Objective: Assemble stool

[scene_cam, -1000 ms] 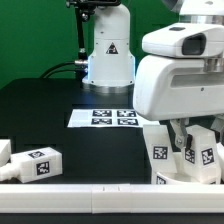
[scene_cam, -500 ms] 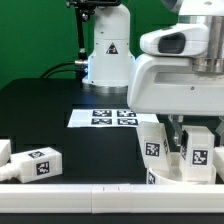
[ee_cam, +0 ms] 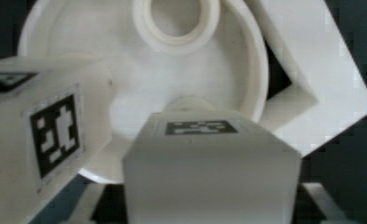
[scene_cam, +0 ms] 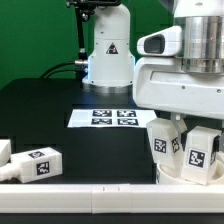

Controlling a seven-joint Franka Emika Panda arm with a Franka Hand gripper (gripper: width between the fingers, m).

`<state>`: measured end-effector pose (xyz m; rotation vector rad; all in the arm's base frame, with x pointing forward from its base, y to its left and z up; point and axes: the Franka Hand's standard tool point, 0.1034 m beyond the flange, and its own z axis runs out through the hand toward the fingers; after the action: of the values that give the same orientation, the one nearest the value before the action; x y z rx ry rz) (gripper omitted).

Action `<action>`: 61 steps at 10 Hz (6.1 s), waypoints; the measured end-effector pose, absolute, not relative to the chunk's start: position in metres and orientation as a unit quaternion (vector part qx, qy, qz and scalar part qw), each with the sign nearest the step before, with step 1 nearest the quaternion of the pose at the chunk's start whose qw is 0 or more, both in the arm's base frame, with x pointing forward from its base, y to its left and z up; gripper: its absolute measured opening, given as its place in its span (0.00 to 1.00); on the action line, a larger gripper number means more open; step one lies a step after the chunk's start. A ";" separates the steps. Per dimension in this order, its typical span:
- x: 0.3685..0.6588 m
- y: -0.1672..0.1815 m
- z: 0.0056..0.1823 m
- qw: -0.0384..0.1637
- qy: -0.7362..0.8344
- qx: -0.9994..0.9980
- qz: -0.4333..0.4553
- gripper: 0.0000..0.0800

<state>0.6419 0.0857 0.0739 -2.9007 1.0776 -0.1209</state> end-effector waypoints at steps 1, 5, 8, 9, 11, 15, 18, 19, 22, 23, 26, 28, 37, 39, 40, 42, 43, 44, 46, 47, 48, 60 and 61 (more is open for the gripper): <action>0.642 0.086 0.074 0.024 0.385 -0.922 -0.038 0.42; 0.643 0.106 0.073 0.054 0.692 -0.720 -0.026 0.42; 0.642 0.106 0.072 0.088 0.781 -0.618 -0.019 0.42; 0.642 0.107 0.072 0.090 0.800 -0.593 -0.015 0.42; 0.642 0.108 0.072 0.091 0.833 -0.545 -0.010 0.42; 0.647 0.130 0.071 0.156 0.896 -0.416 -0.011 0.42; 0.646 0.130 0.071 0.156 0.885 -0.439 -0.017 0.56; 0.646 0.130 0.072 0.156 0.881 -0.447 -0.019 0.71; 0.654 0.126 0.102 0.165 0.785 -0.596 -0.037 0.81; 0.654 0.130 0.106 0.160 0.743 -0.649 -0.043 0.81; 0.654 0.128 0.105 0.149 0.683 -0.712 -0.060 0.81; 0.655 0.127 0.106 0.139 0.626 -0.764 -0.073 0.81; 0.655 0.128 0.118 0.027 0.094 -0.987 -0.129 0.81; 0.649 0.129 0.118 0.007 -0.038 -0.992 -0.121 0.81; 0.647 0.123 0.118 -0.003 -0.072 -0.989 -0.132 0.81; 0.648 0.120 0.118 -0.017 -0.119 -0.984 -0.130 0.81; 0.648 0.117 0.115 -0.041 -0.209 -0.970 -0.117 0.81; 0.651 0.115 0.111 -0.067 -0.305 -0.946 -0.091 0.81; 0.653 0.113 0.105 -0.072 -0.375 -0.922 -0.061 0.81; 0.656 0.100 0.110 -0.073 -0.379 -0.921 -0.062 0.81; 0.656 0.098 0.110 -0.084 -0.394 -0.913 -0.058 0.81; 0.635 0.118 0.065 -0.088 -0.357 -0.930 0.010 0.81; 0.635 0.118 0.066 -0.088 -0.349 -0.933 0.010 0.78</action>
Offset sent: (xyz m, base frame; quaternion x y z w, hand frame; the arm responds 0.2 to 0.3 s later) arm 0.0028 0.0059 0.0011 0.0196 0.0313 0.3971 0.9170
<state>0.6348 0.1178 0.0663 -3.1065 -1.1624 0.0322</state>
